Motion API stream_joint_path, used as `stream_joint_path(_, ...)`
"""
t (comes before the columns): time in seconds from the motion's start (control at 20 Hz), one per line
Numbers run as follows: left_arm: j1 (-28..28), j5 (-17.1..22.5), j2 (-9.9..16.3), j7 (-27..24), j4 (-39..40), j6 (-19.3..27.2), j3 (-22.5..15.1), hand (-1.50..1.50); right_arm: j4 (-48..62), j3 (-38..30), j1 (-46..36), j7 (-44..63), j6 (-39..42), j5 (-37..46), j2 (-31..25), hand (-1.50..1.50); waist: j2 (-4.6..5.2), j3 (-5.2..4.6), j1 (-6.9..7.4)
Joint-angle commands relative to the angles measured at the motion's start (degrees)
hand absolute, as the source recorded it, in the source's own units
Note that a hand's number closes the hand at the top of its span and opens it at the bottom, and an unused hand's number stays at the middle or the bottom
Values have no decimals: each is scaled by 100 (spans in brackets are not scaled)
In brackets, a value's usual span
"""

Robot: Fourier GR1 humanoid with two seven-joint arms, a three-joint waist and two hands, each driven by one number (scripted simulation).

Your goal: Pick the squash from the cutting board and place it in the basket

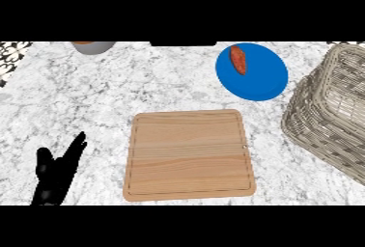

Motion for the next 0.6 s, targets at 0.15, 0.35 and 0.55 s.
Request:
stream_joint_path(0.15, -144, -70, 48, 97, 492, -90, 78, 0, 759, -627, 576, -677, -800, -578, -79, 150, 65, -59, 42)
stream_joint_path(0.35, 167, -28, -227, 169, 249, 10, -54, 0, 314, -1185, 830, -856, -1062, -1302, 16, 150, 43, -56, 6)
stream_joint_path(0.55, 72, -106, -185, 153, 361, -52, -40, 0, 739, -1014, 875, -1064, -1627, -1297, 185, 150, 52, -60, 52)
